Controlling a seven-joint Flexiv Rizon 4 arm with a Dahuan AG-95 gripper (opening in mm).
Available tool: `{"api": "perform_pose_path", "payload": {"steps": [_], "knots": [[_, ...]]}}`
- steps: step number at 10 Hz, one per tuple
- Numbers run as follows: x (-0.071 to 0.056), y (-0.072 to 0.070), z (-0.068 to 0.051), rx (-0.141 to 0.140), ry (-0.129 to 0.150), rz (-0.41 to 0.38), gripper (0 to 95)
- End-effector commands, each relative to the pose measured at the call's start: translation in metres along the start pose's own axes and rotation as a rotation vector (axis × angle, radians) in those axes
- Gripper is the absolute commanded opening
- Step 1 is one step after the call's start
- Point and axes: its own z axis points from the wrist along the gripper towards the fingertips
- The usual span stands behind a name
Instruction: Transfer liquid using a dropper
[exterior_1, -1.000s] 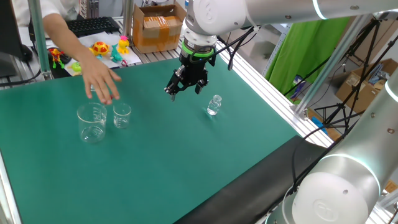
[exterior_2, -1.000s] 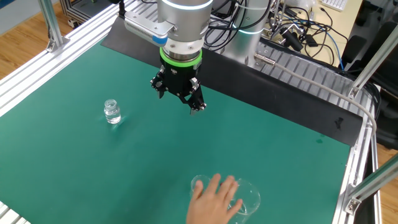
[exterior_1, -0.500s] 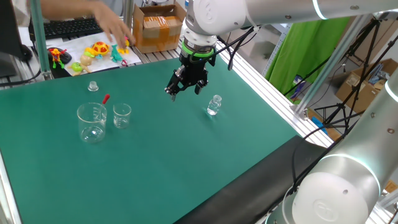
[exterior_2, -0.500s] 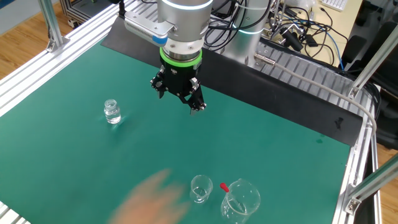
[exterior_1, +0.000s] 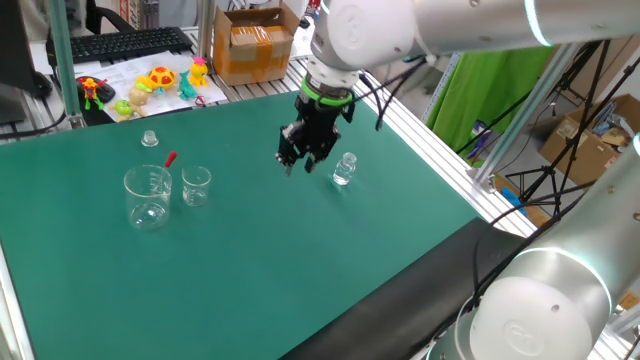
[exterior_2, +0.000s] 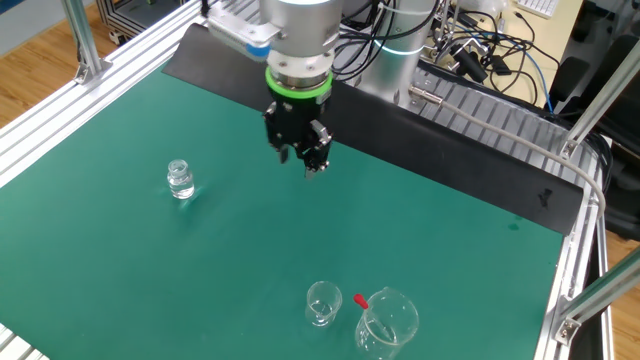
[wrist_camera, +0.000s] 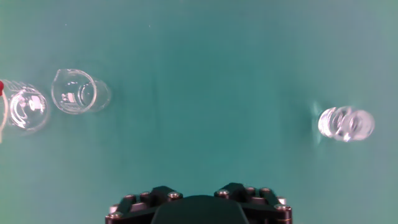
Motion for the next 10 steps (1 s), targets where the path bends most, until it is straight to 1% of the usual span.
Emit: {"api": "perform_pose_path", "payload": {"steps": [1,3,4,6,7,8,9,10], "knots": [[0.0007,0.0026,-0.0007,0.017,0.003,-0.043,0.0],[-0.0022,0.0030,0.0013,0.032,0.014,-0.027,0.0],[-0.0033,0.0037,0.0040,0.024,0.022,-0.044,0.0],[-0.0043,0.0050,0.0079,0.012,0.028,-0.073,0.0],[-0.0043,0.0051,0.0080,-0.013,0.042,-0.097,0.0],[-0.0048,0.0052,0.0079,-0.075,0.045,-0.115,0.0],[-0.0064,0.0057,0.0079,-0.128,0.045,-0.127,0.0],[-0.0086,0.0078,0.0063,-0.101,0.042,-0.107,0.0]]}}
